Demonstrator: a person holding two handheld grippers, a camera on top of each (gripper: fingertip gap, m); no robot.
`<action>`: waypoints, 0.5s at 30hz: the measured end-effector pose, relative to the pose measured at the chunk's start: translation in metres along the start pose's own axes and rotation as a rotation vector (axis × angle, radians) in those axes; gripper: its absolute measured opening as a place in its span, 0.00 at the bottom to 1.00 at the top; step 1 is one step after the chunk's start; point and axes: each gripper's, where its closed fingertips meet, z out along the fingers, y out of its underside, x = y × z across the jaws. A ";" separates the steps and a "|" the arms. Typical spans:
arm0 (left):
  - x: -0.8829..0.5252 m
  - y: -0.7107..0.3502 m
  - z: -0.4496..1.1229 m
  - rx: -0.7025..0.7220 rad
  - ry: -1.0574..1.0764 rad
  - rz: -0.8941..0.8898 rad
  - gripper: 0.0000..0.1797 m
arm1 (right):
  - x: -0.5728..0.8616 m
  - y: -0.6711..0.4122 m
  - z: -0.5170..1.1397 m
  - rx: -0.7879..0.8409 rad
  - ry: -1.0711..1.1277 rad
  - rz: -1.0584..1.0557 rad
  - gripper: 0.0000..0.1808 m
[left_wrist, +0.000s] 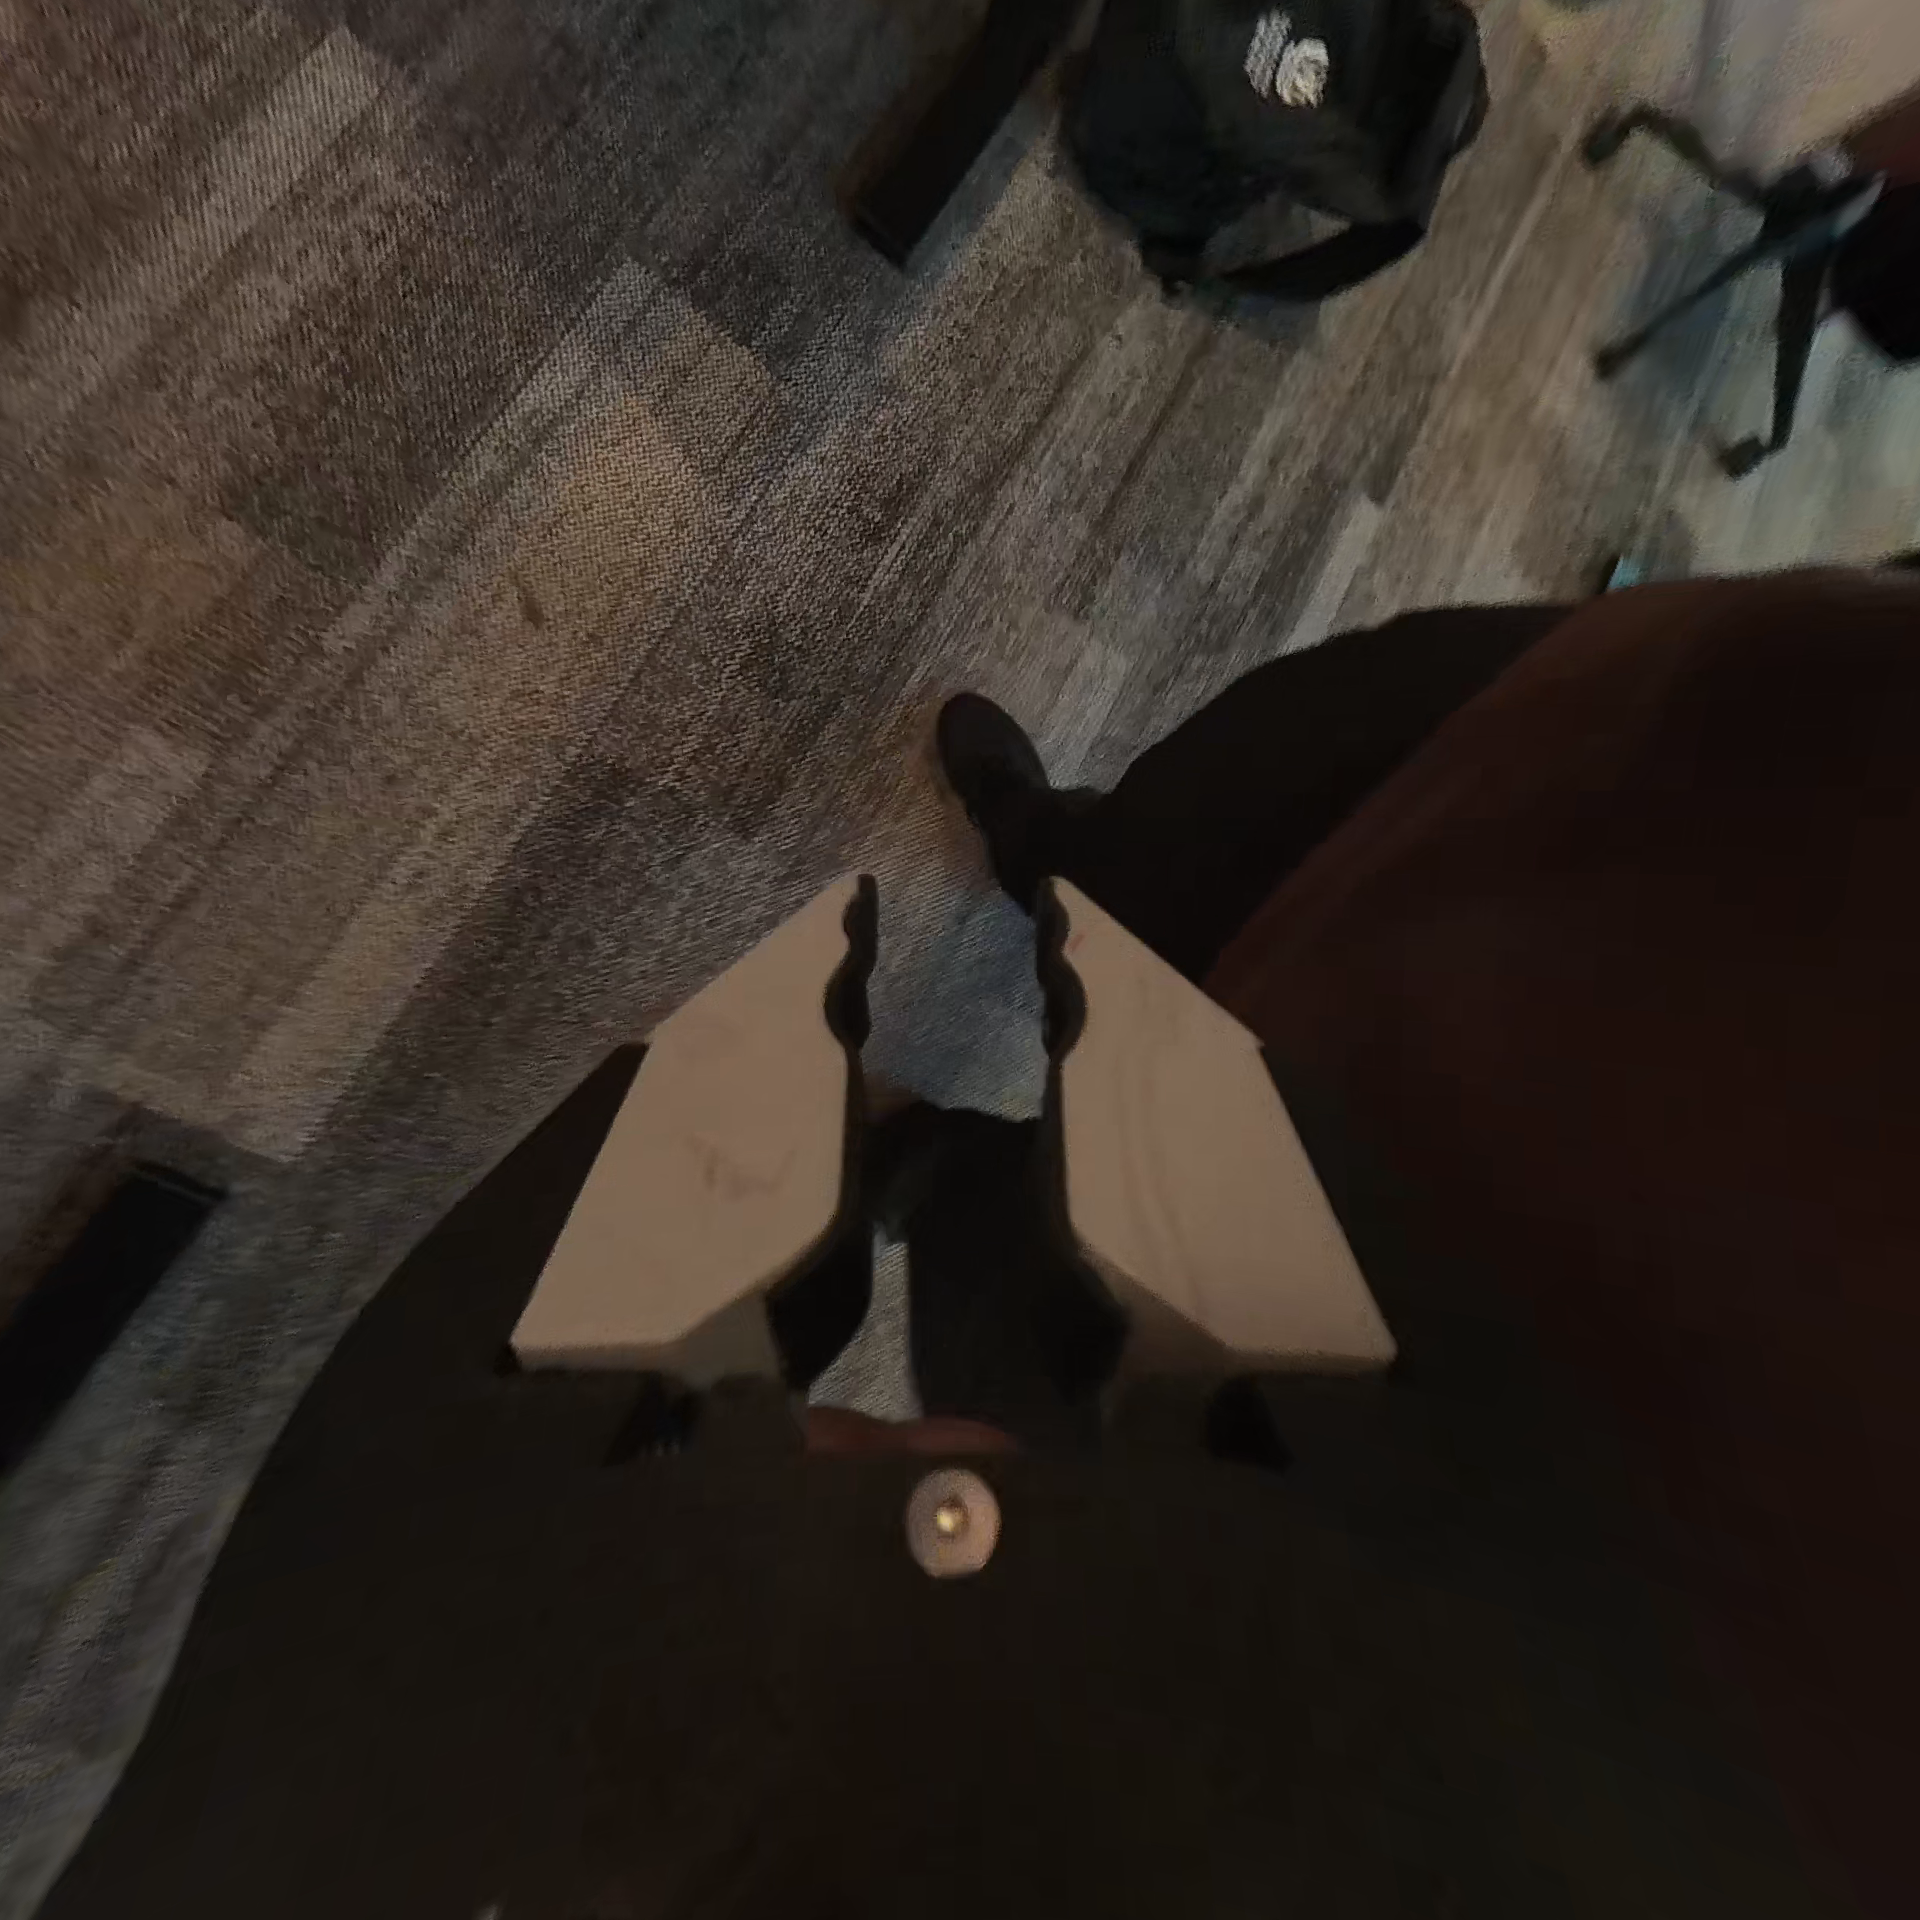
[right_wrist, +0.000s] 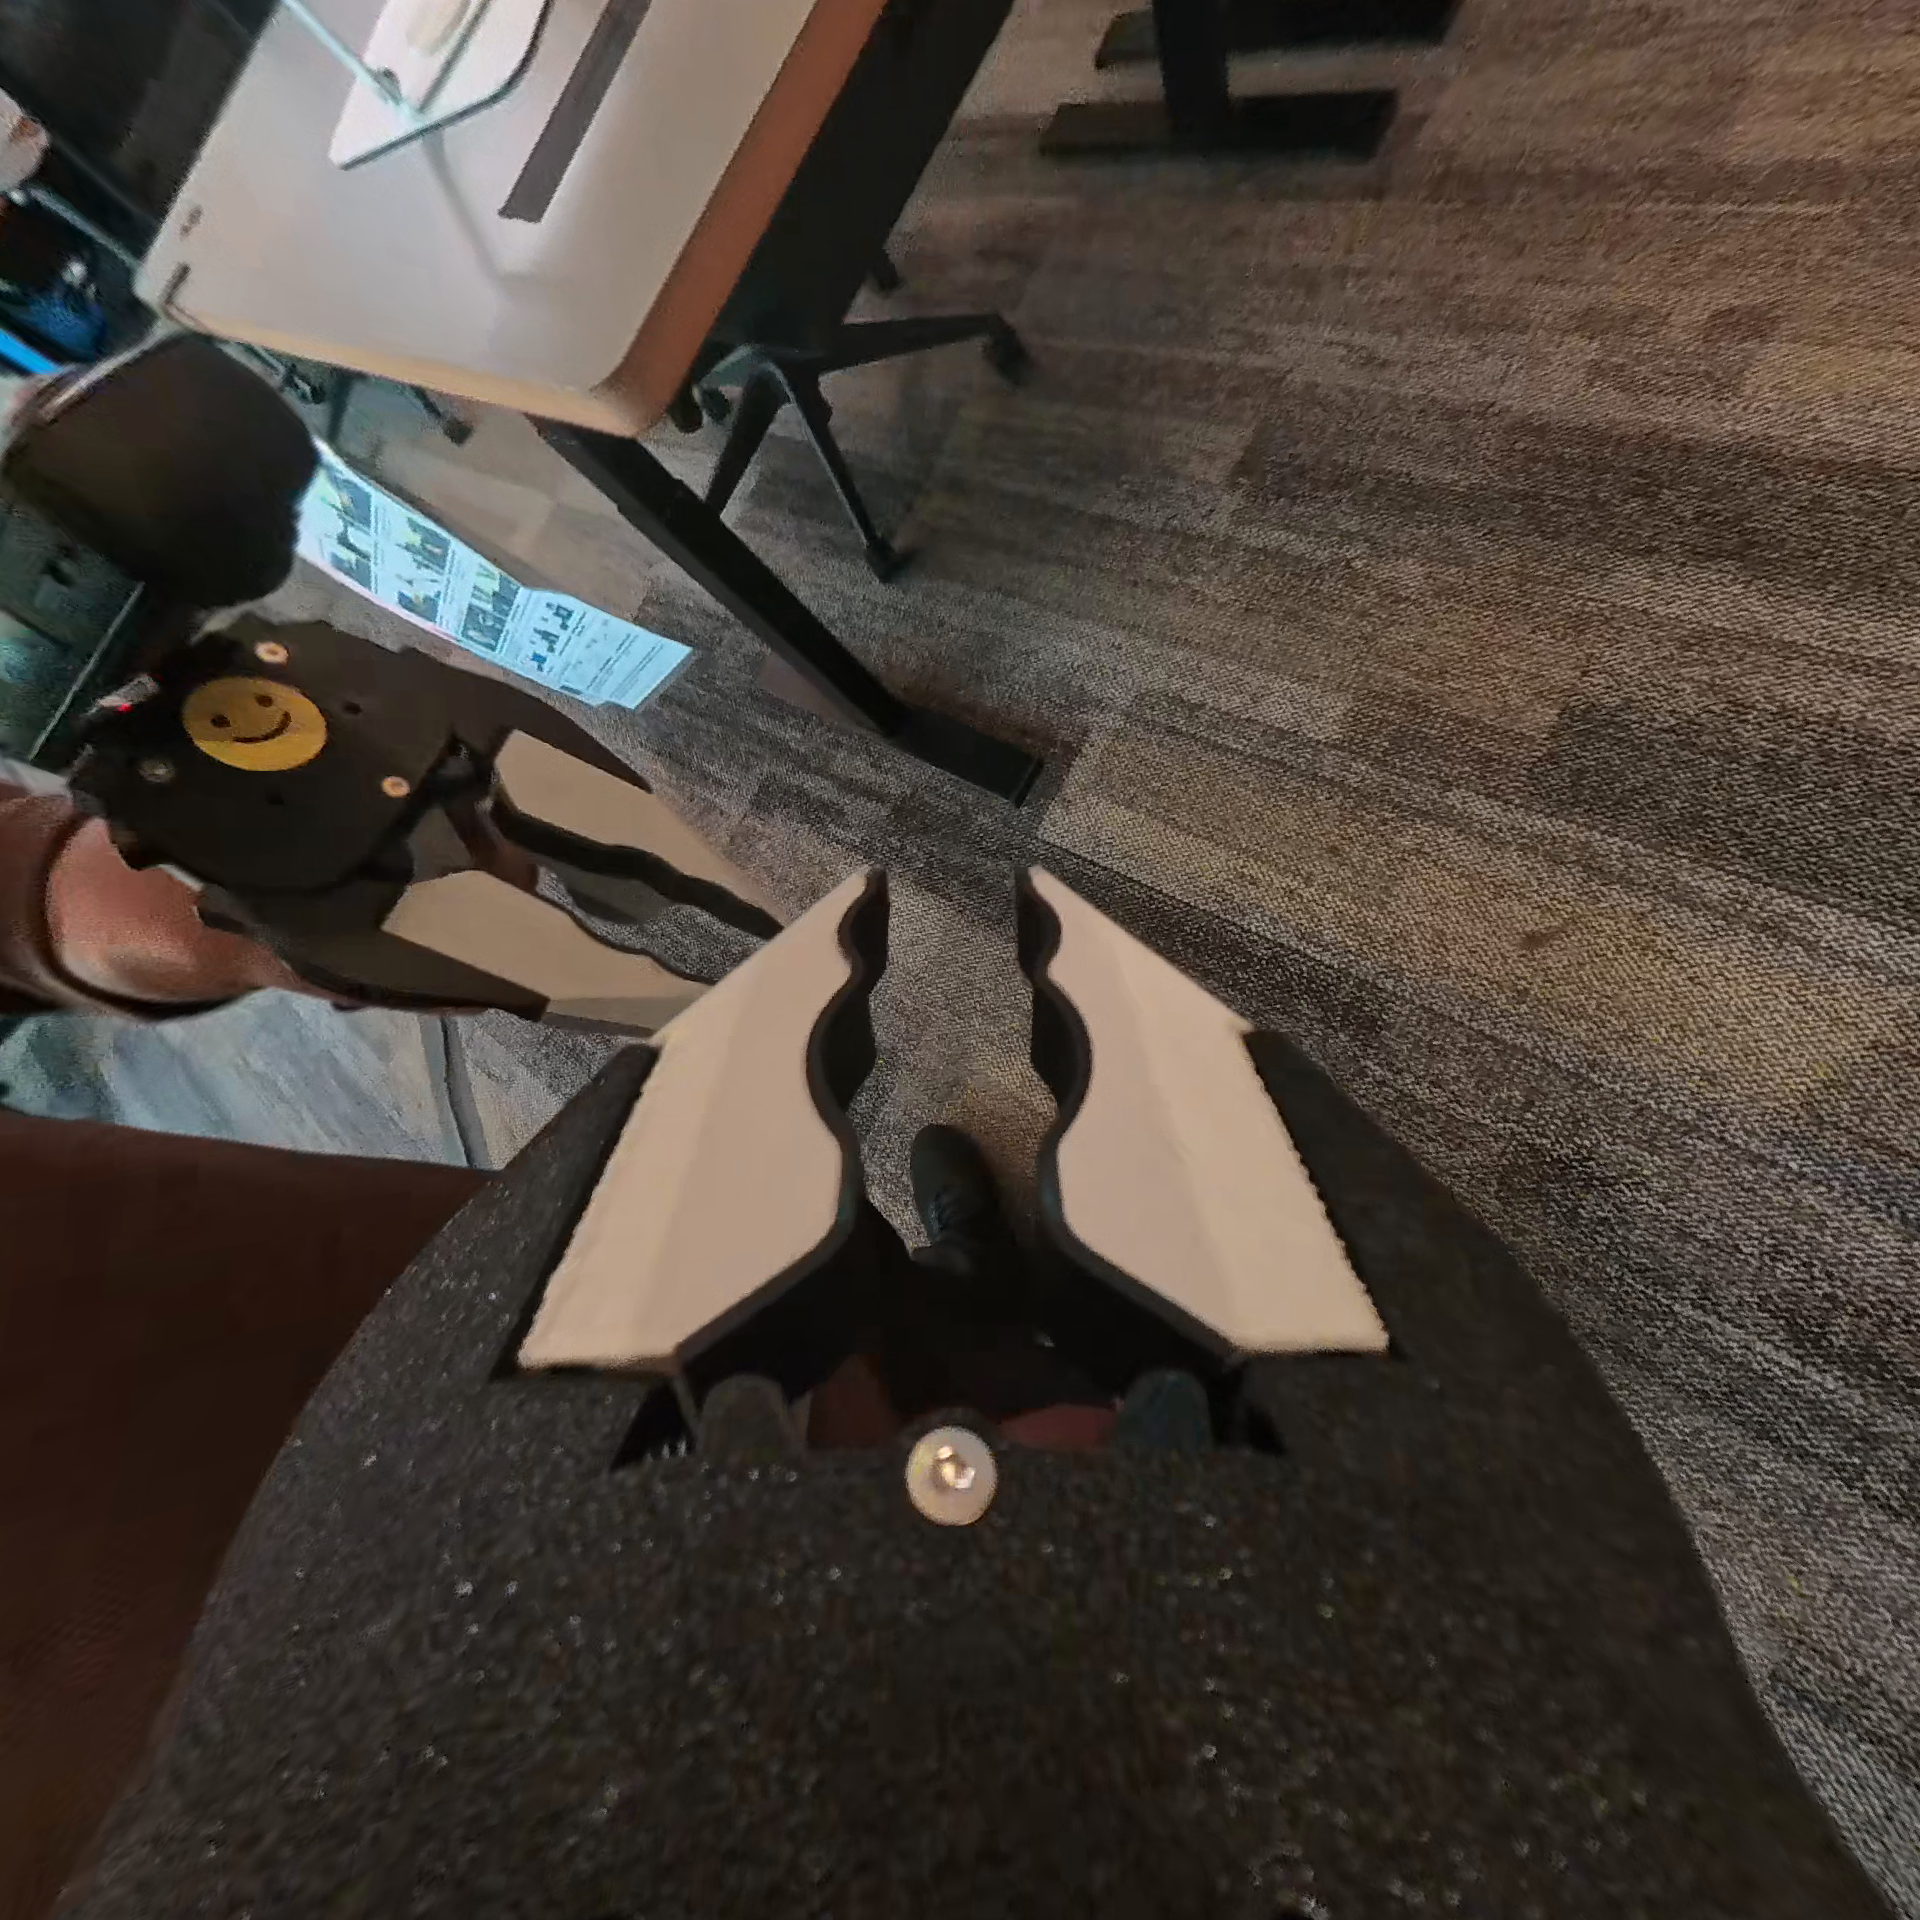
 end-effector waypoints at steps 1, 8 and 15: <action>0.008 -0.009 0.012 0.010 0.007 -0.042 0.16 | 0.011 0.005 -0.007 0.008 0.000 0.009 0.13; 0.046 -0.119 0.104 0.023 -0.057 -0.043 0.15 | 0.124 0.043 -0.087 0.062 0.016 0.009 0.14; 0.101 -0.220 0.177 -0.070 -0.024 0.003 0.16 | 0.258 0.064 -0.199 0.130 0.157 0.118 0.15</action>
